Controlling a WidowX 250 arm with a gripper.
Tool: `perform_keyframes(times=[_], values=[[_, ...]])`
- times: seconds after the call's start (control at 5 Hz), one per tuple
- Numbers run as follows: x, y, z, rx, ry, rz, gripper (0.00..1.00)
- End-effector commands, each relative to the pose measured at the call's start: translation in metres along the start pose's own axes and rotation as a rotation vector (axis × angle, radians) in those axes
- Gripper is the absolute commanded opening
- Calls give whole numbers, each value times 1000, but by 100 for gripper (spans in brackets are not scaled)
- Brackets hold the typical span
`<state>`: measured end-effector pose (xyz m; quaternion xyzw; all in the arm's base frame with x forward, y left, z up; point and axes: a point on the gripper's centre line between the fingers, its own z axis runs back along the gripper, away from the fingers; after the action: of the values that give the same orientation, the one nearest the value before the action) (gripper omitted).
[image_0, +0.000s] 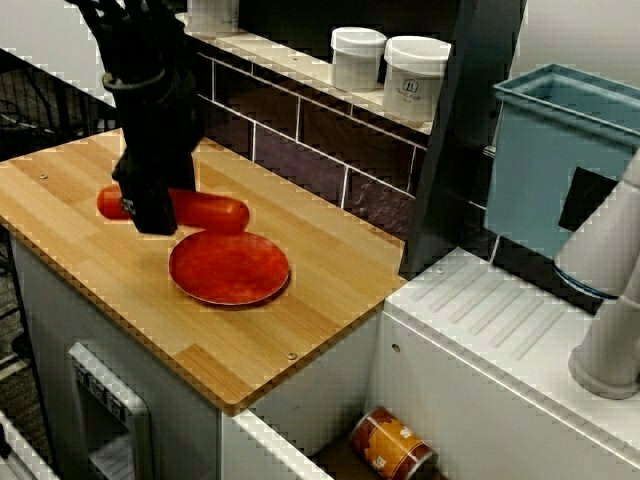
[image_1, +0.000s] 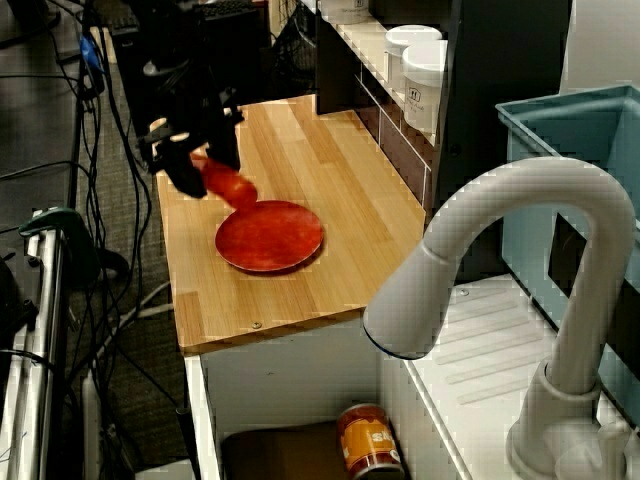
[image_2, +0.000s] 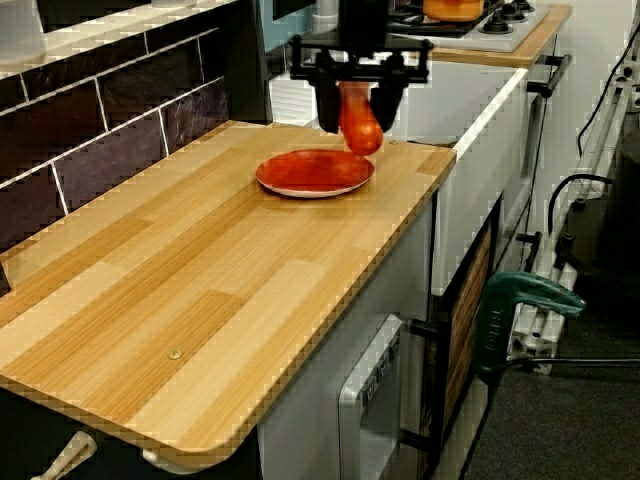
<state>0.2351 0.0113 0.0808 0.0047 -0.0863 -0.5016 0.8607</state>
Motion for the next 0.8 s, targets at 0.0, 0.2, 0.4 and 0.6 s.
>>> perform_keyframes(times=[0.0,0.2,0.4,0.6], values=[[9,1,-14,73,15,-141,0],[10,7,-18,92,27,-116,0],[11,13,-25,119,46,-110,0],[11,19,-32,106,64,-92,0]])
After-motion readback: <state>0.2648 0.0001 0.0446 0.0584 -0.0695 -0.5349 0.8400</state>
